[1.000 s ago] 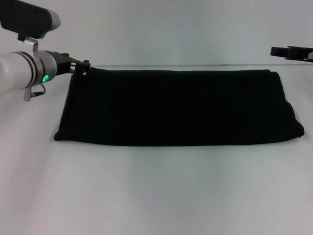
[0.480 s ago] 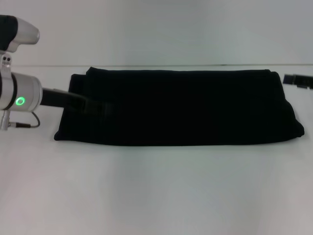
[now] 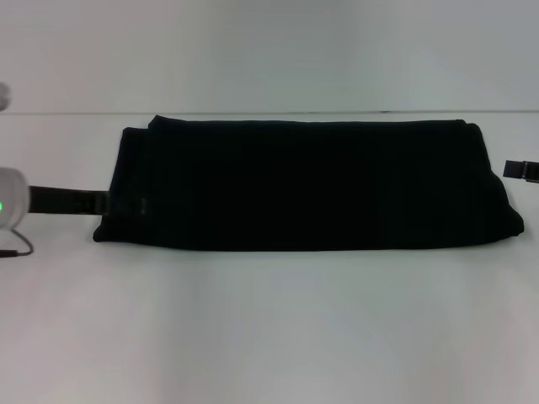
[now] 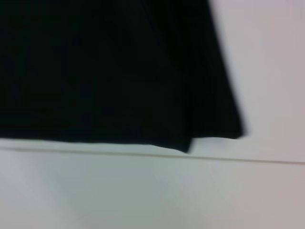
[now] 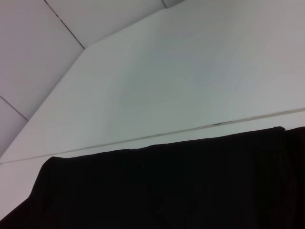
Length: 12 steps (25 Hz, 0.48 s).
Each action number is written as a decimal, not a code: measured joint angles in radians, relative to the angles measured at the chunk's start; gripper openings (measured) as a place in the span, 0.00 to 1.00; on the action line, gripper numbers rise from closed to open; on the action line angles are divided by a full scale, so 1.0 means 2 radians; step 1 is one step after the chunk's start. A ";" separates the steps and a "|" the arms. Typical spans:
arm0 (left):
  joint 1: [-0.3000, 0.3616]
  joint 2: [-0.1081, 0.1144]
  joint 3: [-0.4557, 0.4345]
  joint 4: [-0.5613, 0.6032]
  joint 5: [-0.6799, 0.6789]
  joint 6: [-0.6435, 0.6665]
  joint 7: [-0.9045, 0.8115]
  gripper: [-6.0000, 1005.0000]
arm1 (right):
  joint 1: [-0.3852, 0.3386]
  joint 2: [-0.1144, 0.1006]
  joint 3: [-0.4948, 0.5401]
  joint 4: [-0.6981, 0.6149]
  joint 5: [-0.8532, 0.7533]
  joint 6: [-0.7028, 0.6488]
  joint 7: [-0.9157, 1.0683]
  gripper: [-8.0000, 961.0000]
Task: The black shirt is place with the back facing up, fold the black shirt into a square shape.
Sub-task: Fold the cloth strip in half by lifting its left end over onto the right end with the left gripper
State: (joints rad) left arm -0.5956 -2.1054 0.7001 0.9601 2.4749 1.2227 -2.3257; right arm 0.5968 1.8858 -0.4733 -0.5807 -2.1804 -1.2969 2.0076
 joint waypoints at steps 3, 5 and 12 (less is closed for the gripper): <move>0.008 0.000 -0.018 -0.008 0.000 -0.015 0.000 0.93 | 0.001 0.000 -0.001 0.000 -0.001 0.002 0.000 0.70; 0.012 -0.001 -0.022 -0.011 0.000 -0.019 0.003 0.93 | 0.002 -0.001 -0.001 0.000 -0.001 0.003 0.000 0.70; 0.012 -0.001 -0.014 -0.035 0.002 -0.017 0.030 0.90 | 0.003 -0.003 -0.002 0.000 -0.003 0.004 0.002 0.70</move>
State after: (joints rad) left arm -0.5712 -2.1082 0.6713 0.8907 2.4787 1.1889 -2.2664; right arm 0.6030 1.8793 -0.4767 -0.5814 -2.1866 -1.2898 2.0122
